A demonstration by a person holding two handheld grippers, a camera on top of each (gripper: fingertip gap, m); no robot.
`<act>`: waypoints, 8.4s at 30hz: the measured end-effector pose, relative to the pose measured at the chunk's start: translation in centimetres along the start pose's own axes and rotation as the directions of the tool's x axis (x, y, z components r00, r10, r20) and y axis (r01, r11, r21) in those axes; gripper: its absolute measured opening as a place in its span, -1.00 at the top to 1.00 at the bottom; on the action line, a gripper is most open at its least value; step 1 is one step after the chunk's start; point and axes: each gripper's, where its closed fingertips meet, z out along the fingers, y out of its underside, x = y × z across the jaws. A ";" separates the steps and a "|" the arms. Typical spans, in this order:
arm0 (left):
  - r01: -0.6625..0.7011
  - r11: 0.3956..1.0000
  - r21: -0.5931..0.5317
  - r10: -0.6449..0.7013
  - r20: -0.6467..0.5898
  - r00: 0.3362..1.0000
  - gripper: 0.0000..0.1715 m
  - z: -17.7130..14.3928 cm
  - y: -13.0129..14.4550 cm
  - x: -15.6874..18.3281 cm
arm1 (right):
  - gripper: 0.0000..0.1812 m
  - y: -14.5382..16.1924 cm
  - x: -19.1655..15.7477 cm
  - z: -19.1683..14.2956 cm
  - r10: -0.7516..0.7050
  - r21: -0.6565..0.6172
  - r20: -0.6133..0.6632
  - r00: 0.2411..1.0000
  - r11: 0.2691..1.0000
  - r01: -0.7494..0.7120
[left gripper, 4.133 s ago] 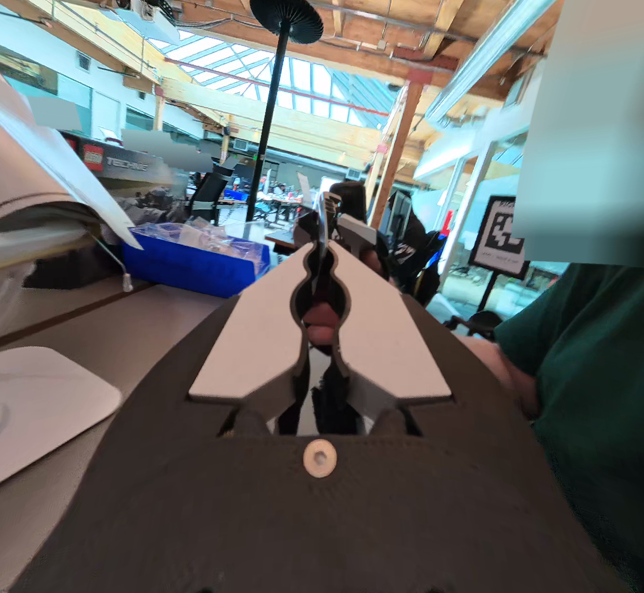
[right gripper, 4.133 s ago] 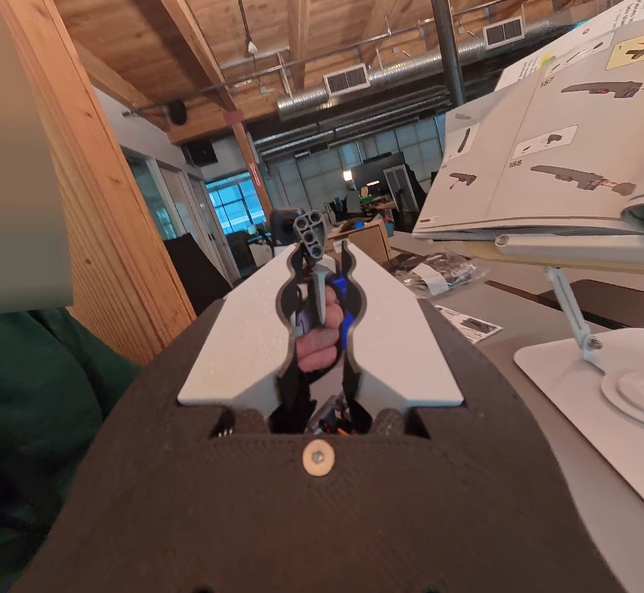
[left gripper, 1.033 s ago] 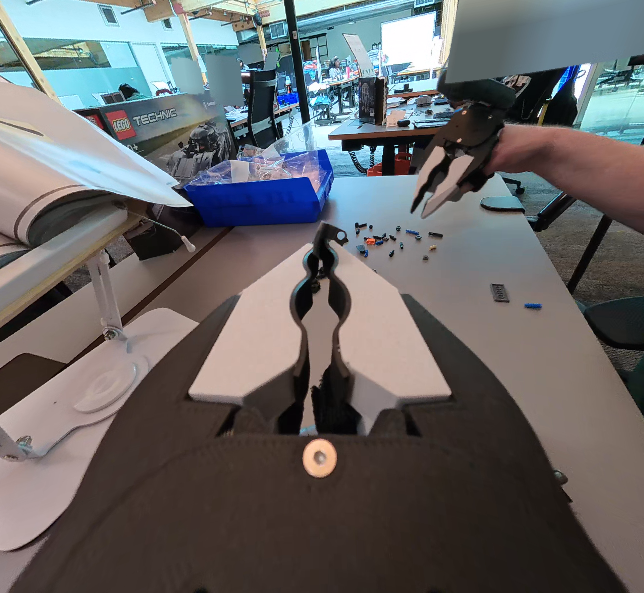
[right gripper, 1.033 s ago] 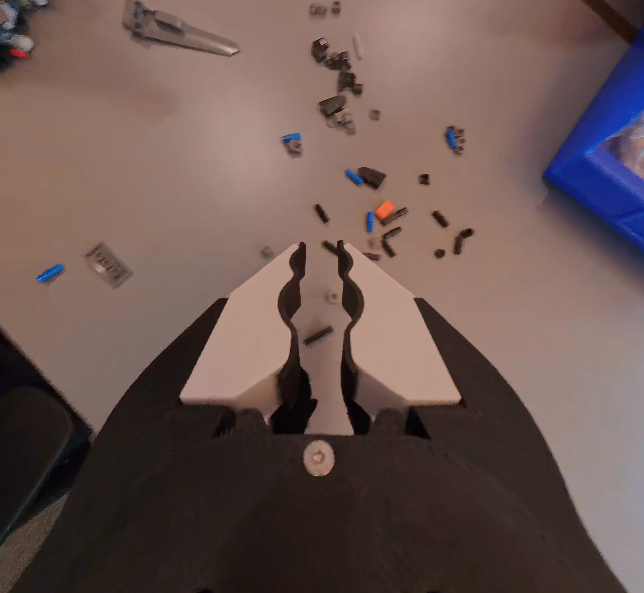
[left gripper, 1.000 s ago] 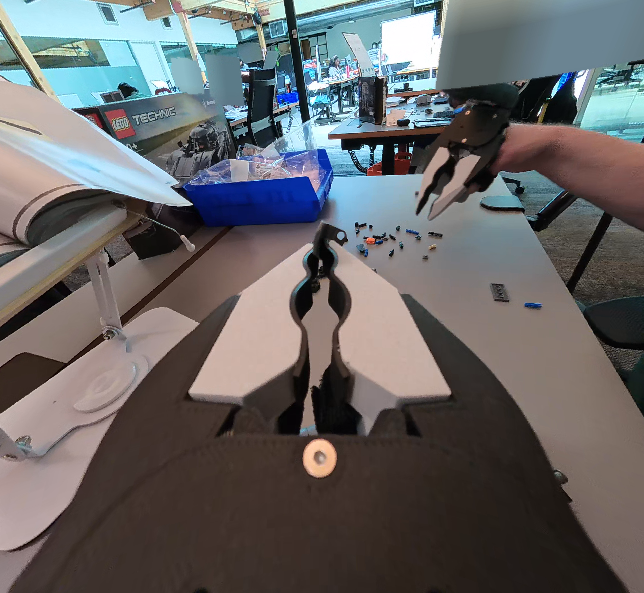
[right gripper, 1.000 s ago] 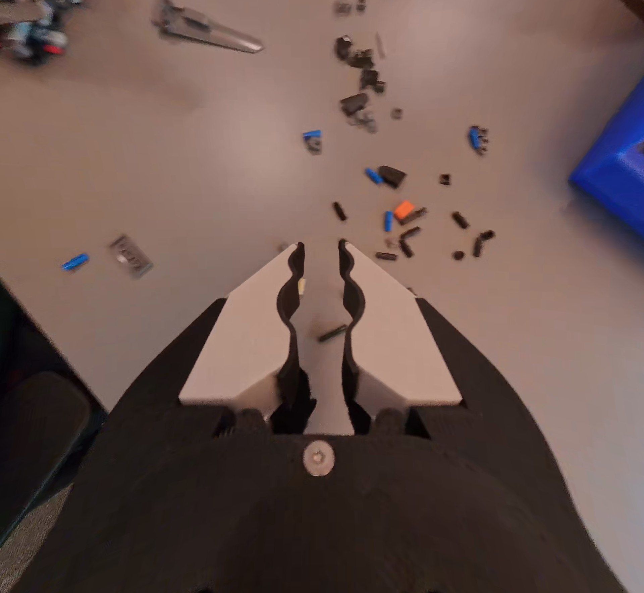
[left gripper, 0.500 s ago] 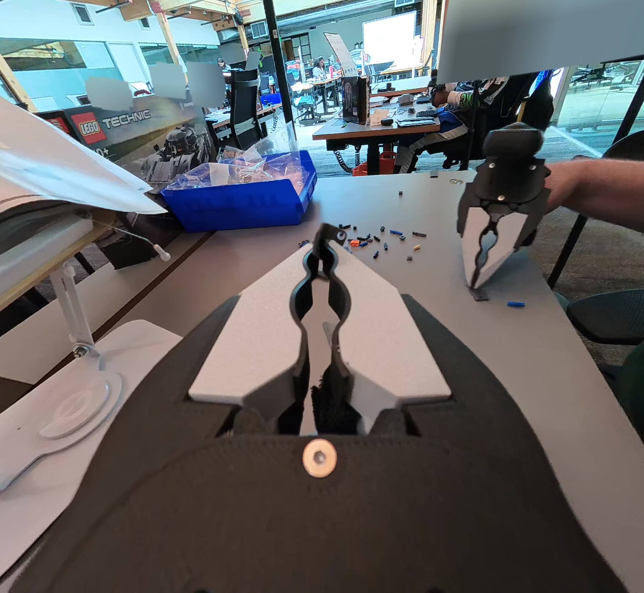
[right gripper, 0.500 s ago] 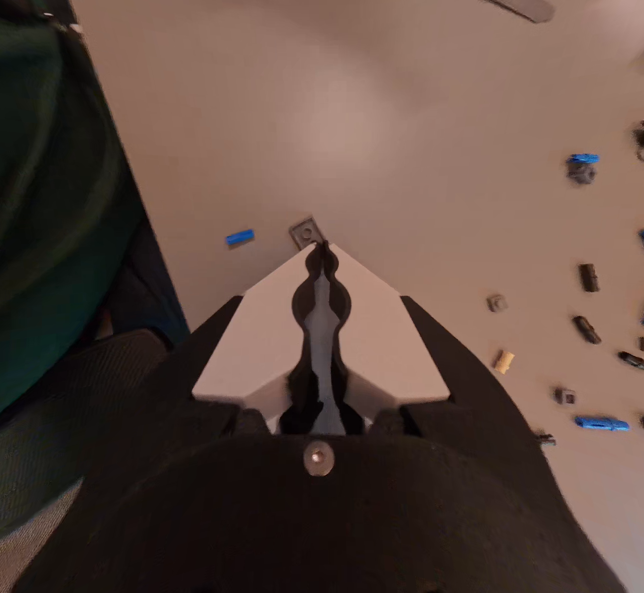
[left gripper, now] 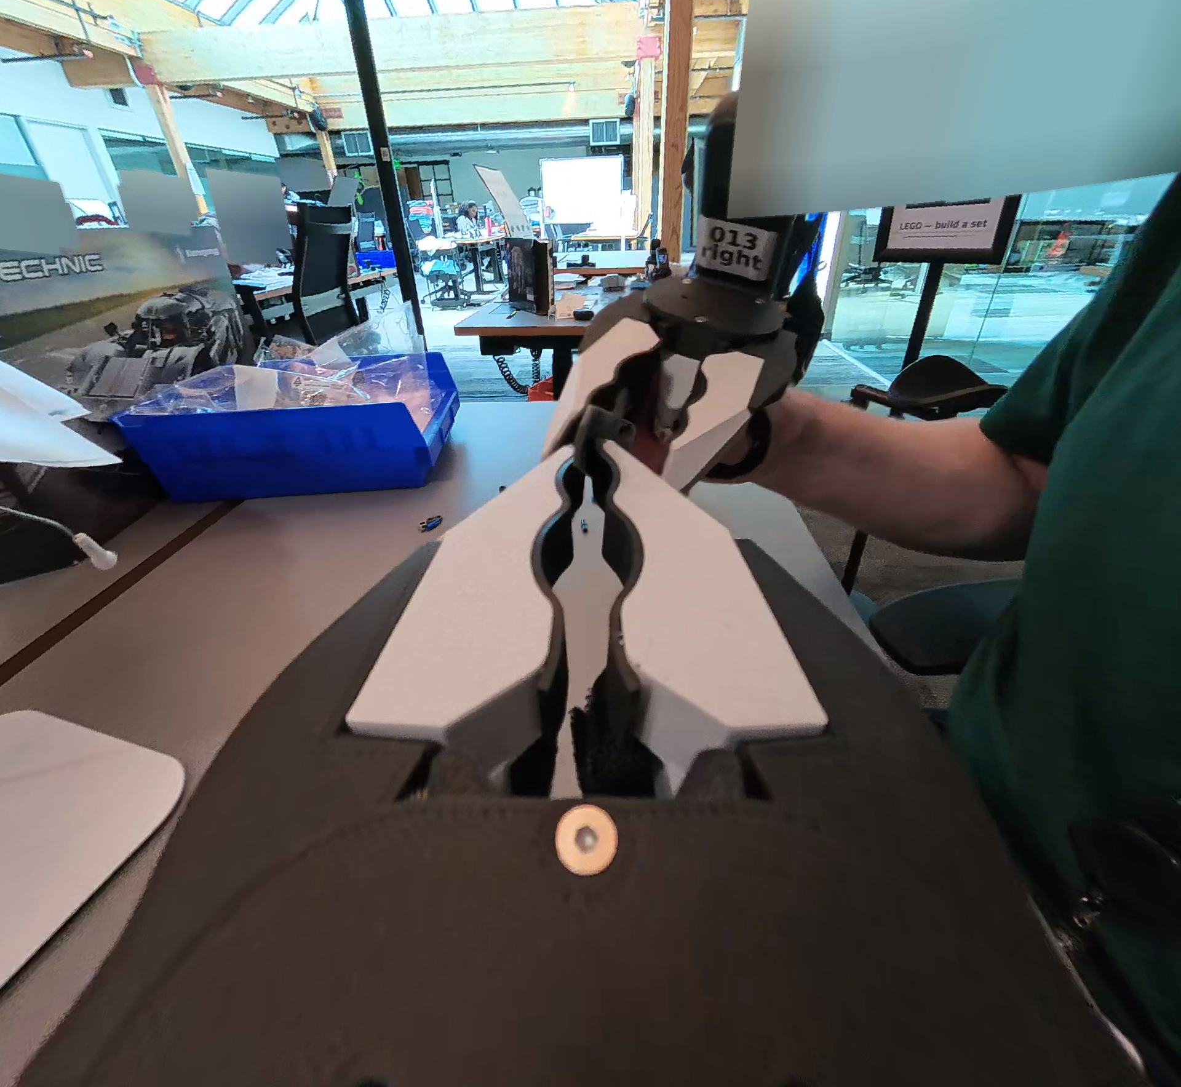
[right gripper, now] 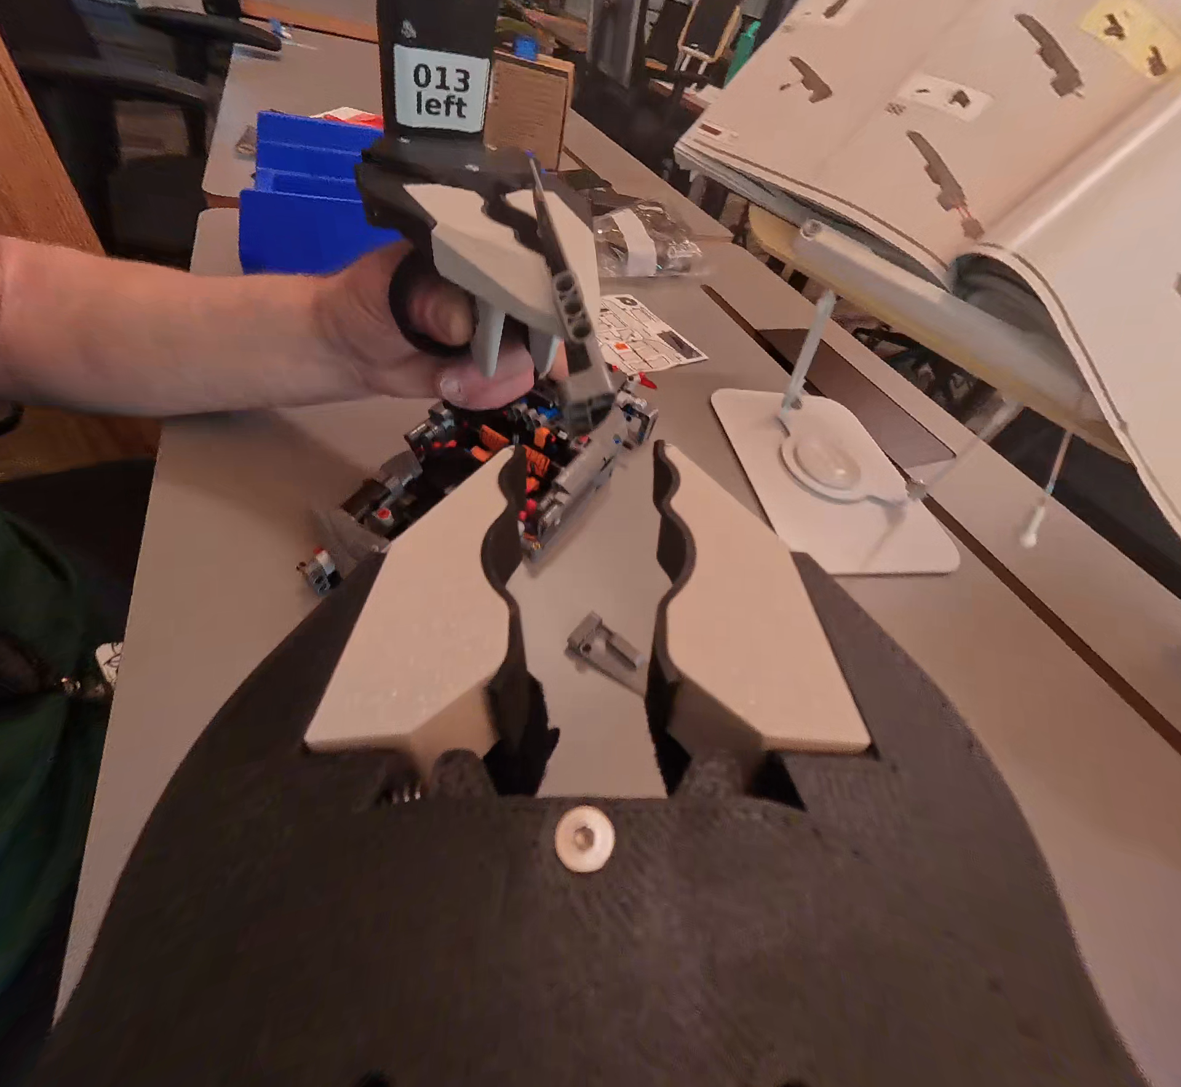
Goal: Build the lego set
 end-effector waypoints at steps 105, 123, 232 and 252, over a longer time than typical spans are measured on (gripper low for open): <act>0.358 0.711 -0.605 0.336 0.739 0.584 0.78 -36.5 2.1 -0.2 | 0.91 0.7 2.7 6.3 0.097 0.054 0.181 0.979 0.993 -0.109; 0.379 0.369 -0.848 0.263 0.487 0.833 0.80 -40.7 16.0 -6.1 | 0.92 0.5 1.6 9.9 0.101 -0.015 0.214 0.972 0.995 -0.100; 0.326 0.945 -0.037 -0.214 0.683 0.698 0.93 -27.2 10.6 9.6 | 0.88 9.3 -17.3 19.2 0.007 -0.728 0.346 0.938 0.632 0.264; 0.333 0.942 0.033 -0.266 0.679 0.684 0.94 -28.2 11.1 9.6 | 0.88 8.4 -19.3 21.2 0.031 -0.687 0.386 0.922 0.677 0.264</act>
